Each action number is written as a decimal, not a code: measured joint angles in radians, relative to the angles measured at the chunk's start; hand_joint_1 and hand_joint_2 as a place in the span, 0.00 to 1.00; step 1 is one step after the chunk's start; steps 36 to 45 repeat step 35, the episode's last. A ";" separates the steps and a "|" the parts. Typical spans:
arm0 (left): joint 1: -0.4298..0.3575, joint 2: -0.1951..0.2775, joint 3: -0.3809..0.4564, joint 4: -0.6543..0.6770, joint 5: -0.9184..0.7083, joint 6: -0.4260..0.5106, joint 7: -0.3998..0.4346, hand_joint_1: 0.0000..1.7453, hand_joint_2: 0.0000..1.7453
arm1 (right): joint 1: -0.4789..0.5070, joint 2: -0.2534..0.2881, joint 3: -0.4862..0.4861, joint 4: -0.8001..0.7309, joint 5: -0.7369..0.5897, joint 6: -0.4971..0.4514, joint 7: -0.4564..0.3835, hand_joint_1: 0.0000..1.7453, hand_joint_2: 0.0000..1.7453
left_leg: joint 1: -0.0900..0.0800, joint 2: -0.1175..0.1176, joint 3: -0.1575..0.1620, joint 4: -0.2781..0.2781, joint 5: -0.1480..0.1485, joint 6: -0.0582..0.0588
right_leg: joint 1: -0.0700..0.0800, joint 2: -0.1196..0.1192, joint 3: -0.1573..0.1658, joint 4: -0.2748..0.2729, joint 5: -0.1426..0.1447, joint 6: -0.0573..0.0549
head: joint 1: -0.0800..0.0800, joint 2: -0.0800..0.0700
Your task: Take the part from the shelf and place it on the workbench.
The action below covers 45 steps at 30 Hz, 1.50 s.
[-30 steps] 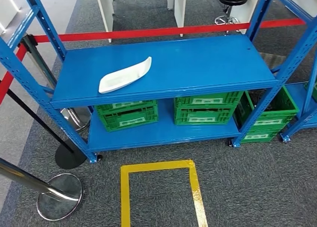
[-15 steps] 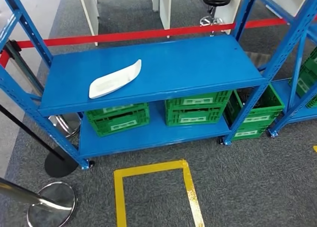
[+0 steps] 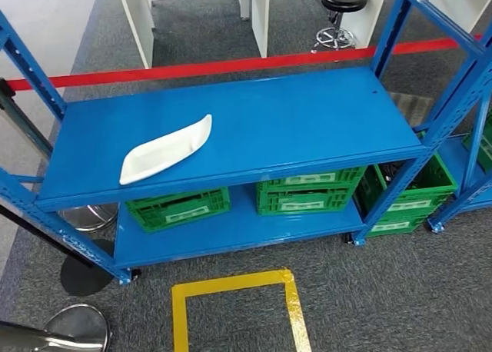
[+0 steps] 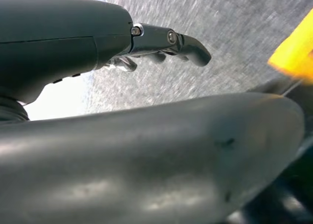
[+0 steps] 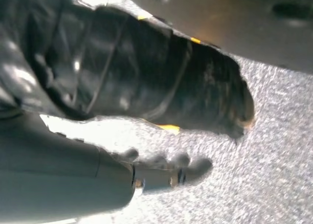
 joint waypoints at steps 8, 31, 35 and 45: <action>-0.007 0.003 0.000 0.000 0.001 0.002 0.009 0.00 0.00 | 0.007 0.000 0.003 0.001 0.031 0.036 -0.029 0.00 0.00 | -0.006 -0.003 -0.278 0.203 -0.149 0.003 | -0.002 -0.001 0.192 -0.066 -0.096 -0.021 | -0.012 0.000; 0.001 0.007 0.000 -0.002 0.015 -0.001 0.022 0.00 0.00 | 0.002 0.008 0.001 0.006 0.006 0.028 -0.032 0.00 0.00 | -0.008 -0.114 -0.252 0.030 0.132 0.037 | -0.011 0.079 0.133 -0.031 -0.096 0.020 | -0.010 0.000; -0.001 0.009 0.000 -0.002 0.017 -0.001 0.022 0.00 0.00 | 0.002 0.008 0.000 0.006 0.004 0.026 -0.037 0.00 0.00 | -0.011 -0.112 -0.247 0.023 0.137 0.055 | -0.008 0.078 0.135 -0.032 -0.096 0.014 | -0.011 0.000; -0.001 0.009 0.000 -0.002 0.017 -0.001 0.022 0.00 0.00 | 0.002 0.008 0.000 0.006 0.004 0.026 -0.037 0.00 0.00 | -0.011 -0.112 -0.247 0.023 0.137 0.055 | -0.008 0.078 0.135 -0.032 -0.096 0.014 | -0.011 0.000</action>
